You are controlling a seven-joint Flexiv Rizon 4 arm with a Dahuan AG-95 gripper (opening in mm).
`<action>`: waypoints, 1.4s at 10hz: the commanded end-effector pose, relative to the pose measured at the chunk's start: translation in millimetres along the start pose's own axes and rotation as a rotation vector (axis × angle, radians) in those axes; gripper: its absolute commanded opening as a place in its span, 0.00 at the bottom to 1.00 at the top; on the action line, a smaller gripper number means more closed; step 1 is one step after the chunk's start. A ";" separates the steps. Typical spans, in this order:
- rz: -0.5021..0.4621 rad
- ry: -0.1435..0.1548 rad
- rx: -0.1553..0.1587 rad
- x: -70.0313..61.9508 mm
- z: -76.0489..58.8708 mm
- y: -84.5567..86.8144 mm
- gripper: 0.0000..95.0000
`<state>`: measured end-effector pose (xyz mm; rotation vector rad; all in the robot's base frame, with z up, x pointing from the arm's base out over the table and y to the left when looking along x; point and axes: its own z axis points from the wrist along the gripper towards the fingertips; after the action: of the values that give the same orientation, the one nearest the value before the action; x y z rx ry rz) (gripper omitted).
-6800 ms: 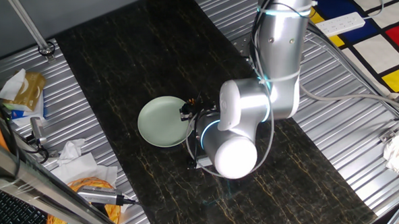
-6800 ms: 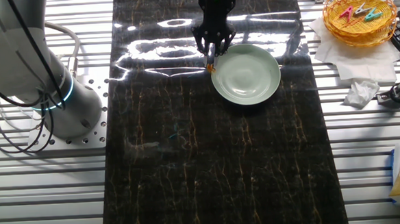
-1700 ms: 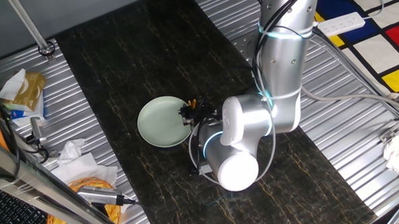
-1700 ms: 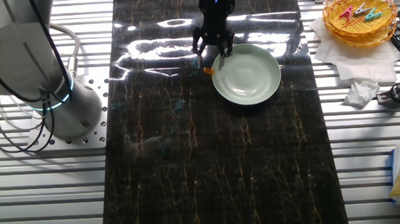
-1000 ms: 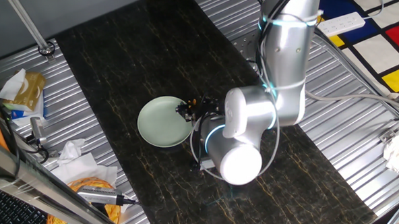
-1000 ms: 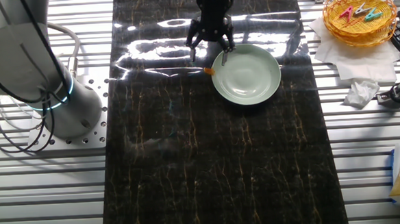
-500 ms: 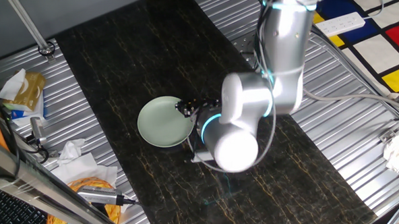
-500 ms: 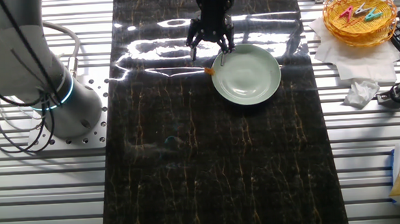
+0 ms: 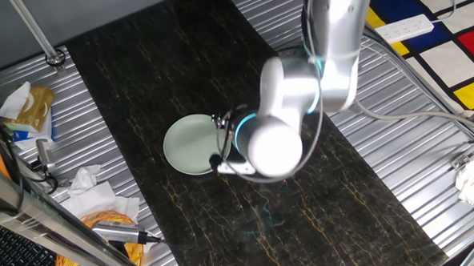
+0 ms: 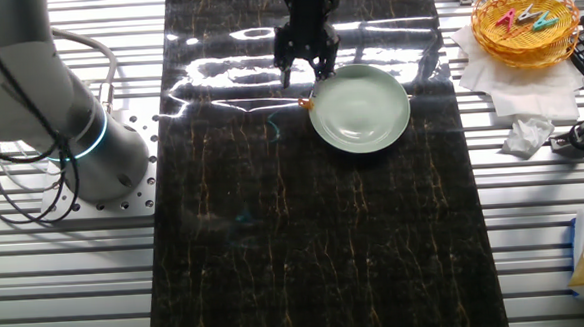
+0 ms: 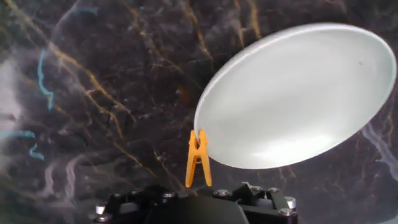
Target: Use a clamp
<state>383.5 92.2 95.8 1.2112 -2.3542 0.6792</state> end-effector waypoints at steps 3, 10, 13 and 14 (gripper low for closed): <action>0.196 -0.138 -0.082 14.2 -11.3 2.8 0.00; 0.587 -0.350 -0.242 23.4 -20.1 -2.1 0.00; 0.675 -0.453 -0.334 31.8 -23.3 -4.8 0.00; 0.670 -0.457 -0.333 33.1 -23.6 -5.1 0.00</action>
<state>372.4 82.8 130.9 0.5084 -3.0866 0.2365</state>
